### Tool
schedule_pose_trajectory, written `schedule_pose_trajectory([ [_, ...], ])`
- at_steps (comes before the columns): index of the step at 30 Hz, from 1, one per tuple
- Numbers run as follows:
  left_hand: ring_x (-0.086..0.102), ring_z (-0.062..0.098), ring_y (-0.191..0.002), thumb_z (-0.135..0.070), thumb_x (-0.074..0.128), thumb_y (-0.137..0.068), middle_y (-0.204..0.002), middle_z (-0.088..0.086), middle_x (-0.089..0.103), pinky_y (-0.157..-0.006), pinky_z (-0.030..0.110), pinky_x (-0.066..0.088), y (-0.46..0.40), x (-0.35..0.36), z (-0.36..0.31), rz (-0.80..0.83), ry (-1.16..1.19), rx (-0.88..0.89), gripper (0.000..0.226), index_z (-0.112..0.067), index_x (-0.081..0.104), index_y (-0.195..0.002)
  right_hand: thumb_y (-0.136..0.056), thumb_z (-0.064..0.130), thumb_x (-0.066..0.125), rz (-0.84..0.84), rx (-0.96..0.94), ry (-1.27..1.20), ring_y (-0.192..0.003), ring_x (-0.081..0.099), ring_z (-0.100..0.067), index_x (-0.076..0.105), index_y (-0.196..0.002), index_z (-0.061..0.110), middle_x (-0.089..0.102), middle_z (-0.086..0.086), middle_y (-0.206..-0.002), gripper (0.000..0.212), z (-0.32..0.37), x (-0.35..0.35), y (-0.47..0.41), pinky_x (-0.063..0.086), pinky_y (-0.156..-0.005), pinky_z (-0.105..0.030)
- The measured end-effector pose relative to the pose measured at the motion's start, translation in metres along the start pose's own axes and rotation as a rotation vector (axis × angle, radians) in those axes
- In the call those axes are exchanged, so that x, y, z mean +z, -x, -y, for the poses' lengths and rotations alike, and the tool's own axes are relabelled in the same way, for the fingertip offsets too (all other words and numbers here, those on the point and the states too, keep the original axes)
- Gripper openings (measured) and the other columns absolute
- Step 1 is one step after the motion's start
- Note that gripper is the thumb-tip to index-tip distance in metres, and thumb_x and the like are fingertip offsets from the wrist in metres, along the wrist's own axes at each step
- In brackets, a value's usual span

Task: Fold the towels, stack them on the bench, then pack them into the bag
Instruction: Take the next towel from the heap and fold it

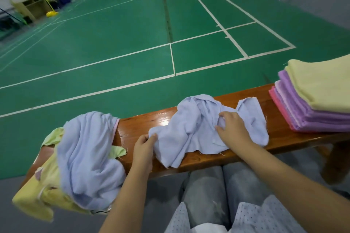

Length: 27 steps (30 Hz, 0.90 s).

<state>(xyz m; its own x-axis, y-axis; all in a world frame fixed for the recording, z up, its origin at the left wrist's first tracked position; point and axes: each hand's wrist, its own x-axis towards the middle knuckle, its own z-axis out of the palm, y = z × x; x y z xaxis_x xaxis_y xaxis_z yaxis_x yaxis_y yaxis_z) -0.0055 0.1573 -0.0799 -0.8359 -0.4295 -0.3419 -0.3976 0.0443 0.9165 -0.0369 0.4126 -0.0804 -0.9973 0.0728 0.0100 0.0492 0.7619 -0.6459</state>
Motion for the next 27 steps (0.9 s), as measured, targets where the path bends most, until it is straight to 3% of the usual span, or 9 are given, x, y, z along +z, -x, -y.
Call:
schedule_pose_trajectory([
  [2,0.057,0.028,-0.093,-0.031,0.070,-0.081,-0.094,0.010,0.064,-0.081,0.043,0.049,0.002,-0.005,0.001,0.007,0.068,0.007,0.024,-0.012,0.059,-0.090,-0.090,0.028,0.060,0.053,-0.080,0.123,-0.114,0.048,-0.026,0.051,-0.126,0.015,0.049,-0.010,-0.126,0.039,0.004,0.014,0.012,0.041,-0.095,-0.032],
  [5,0.059,0.033,-0.106,-0.033,0.077,-0.067,-0.109,0.014,0.063,-0.094,0.049,0.050,0.005,-0.006,-0.001,0.001,0.135,0.020,0.044,-0.012,0.057,-0.101,-0.091,0.037,0.058,0.023,-0.134,0.282,-0.114,0.045,-0.020,0.050,-0.126,0.021,0.045,-0.004,-0.126,0.039,0.004,0.028,0.025,0.041,-0.094,-0.027],
  [7,0.059,0.031,-0.109,-0.024,0.078,-0.074,-0.115,0.012,0.061,-0.096,0.050,0.049,0.009,-0.003,-0.005,-0.009,0.168,0.050,0.040,-0.018,0.055,-0.106,-0.091,0.041,0.056,0.060,-0.127,0.344,-0.114,0.045,-0.019,0.050,-0.127,0.021,0.045,-0.002,-0.127,0.041,0.001,0.030,0.026,0.041,-0.094,-0.028],
  [11,0.059,0.024,-0.109,-0.014,0.070,-0.085,-0.115,0.008,0.064,-0.083,0.033,0.050,0.020,0.004,-0.013,0.043,0.253,0.085,0.023,-0.020,0.062,-0.105,-0.093,0.037,0.054,0.166,-0.145,0.400,-0.116,0.045,-0.020,0.051,-0.127,0.019,0.045,-0.003,-0.130,0.038,-0.002,0.025,0.020,0.041,-0.094,-0.029],
  [15,0.064,0.016,-0.098,-0.013,0.065,-0.090,-0.102,-0.002,0.071,-0.075,0.028,0.052,0.042,0.012,-0.024,0.101,0.224,0.080,0.013,-0.021,0.071,-0.097,-0.097,0.022,0.050,0.140,-0.164,0.368,-0.111,0.049,-0.019,0.057,-0.123,0.018,0.049,-0.002,-0.127,0.027,-0.007,0.024,0.019,0.043,-0.089,-0.027],
  [20,0.066,0.012,-0.091,-0.016,0.059,-0.094,-0.086,-0.017,0.072,-0.071,0.025,0.054,0.059,0.027,-0.024,0.165,0.089,0.122,0.017,-0.027,0.072,-0.091,-0.098,0.025,0.047,0.071,-0.048,0.194,-0.089,0.055,-0.017,0.065,-0.105,0.016,0.060,-0.003,-0.109,0.021,-0.005,0.021,0.016,0.048,-0.078,-0.027],
  [22,0.065,0.013,-0.087,-0.014,0.060,-0.093,-0.083,-0.013,0.072,-0.070,0.023,0.055,0.062,0.034,-0.023,0.186,0.049,0.146,0.016,-0.026,0.071,-0.095,-0.098,0.025,0.047,0.065,-0.005,0.126,-0.088,0.056,-0.018,0.064,-0.106,0.014,0.060,-0.005,-0.107,0.022,-0.005,0.016,0.015,0.048,-0.078,-0.026],
  [25,0.063,0.012,-0.078,-0.014,0.063,-0.091,-0.080,-0.002,0.066,-0.070,0.022,0.053,0.066,0.045,-0.024,0.206,0.019,0.182,0.023,-0.026,0.062,-0.111,-0.097,0.026,0.050,-0.069,0.022,0.050,-0.099,0.055,-0.020,0.064,-0.112,0.014,0.057,-0.006,-0.111,0.024,-0.007,0.007,0.021,0.048,-0.083,-0.027],
  [27,0.064,0.012,-0.077,-0.016,0.065,-0.090,-0.084,0.001,0.066,-0.070,0.022,0.053,0.068,0.055,-0.026,0.205,0.010,0.162,0.023,-0.021,0.059,-0.112,-0.097,0.025,0.050,-0.141,0.009,-0.019,-0.100,0.055,-0.018,0.064,-0.112,0.014,0.060,-0.005,-0.110,0.023,-0.006,0.001,0.027,0.048,-0.082,-0.025],
])
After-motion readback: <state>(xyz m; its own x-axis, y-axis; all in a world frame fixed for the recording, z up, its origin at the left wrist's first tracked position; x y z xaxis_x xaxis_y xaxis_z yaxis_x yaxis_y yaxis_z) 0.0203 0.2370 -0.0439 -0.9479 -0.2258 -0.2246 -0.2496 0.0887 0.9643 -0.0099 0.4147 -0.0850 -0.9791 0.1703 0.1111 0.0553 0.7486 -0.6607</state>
